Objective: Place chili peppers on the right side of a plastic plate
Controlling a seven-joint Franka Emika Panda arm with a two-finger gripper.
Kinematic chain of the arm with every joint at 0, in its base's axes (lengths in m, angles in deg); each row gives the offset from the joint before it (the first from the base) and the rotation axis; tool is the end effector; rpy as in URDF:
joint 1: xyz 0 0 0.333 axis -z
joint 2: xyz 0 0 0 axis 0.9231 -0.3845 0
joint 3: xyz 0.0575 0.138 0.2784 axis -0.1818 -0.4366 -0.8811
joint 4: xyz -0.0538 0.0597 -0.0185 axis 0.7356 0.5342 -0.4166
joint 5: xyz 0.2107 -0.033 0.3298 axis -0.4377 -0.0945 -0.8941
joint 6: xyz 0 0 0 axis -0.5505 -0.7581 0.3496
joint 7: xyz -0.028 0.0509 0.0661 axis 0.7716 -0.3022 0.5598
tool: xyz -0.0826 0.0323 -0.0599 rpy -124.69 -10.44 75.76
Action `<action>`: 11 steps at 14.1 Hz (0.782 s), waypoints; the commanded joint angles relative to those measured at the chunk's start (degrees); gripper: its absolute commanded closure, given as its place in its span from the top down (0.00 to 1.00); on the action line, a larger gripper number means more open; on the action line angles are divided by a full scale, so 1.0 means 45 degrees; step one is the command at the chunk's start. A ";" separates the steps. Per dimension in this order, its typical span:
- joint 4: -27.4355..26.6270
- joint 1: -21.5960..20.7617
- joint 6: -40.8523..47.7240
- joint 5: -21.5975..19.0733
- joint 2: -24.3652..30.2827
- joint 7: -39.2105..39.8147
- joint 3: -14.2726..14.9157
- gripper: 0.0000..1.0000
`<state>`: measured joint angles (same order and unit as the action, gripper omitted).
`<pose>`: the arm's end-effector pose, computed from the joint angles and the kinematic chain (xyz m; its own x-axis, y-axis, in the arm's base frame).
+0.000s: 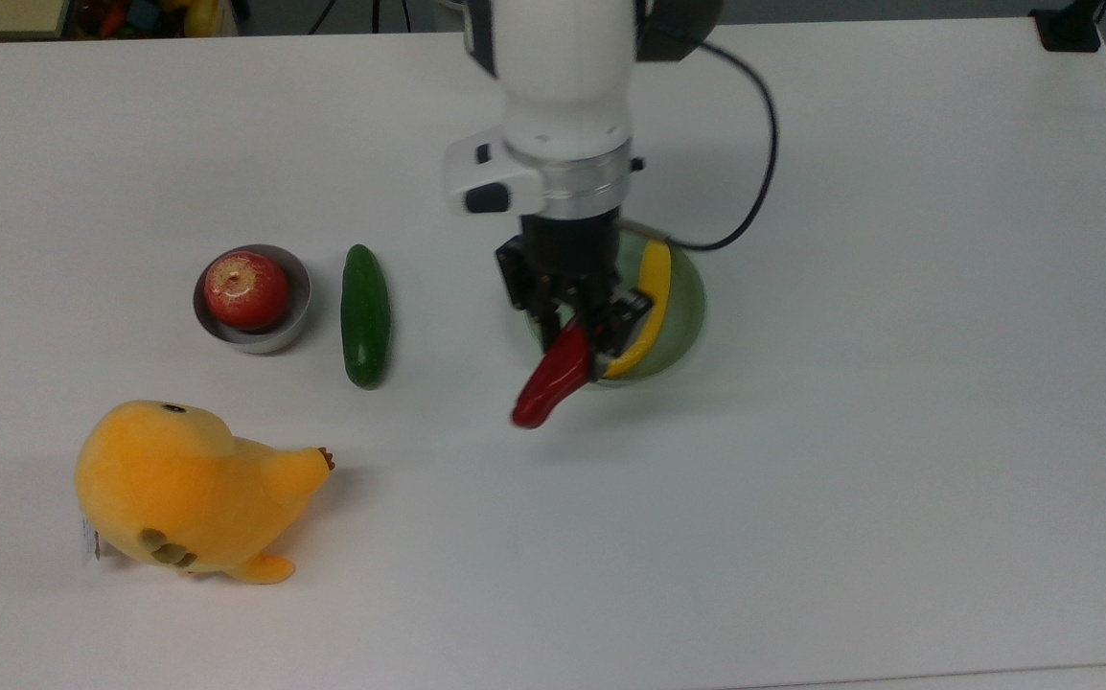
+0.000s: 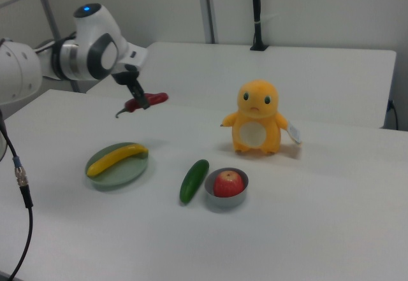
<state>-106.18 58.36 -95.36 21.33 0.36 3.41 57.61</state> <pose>0.7152 0.1548 0.4586 0.7711 -0.5756 0.2721 -0.5173 -0.8156 -0.2593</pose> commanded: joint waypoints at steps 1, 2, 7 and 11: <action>-0.1264 0.0113 0.0602 0.0163 0.1230 0.1591 -0.1153 0.39; -0.1381 0.0113 0.0602 0.0260 0.1290 0.1787 -0.1523 0.39; -0.2007 0.0035 0.0835 0.1823 0.1290 0.1847 -0.3031 0.39; -0.2163 0.0987 0.1790 0.1765 0.1290 0.4139 -0.3011 0.39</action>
<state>-113.61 58.99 -90.66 29.15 4.13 12.59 44.00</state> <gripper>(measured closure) 0.524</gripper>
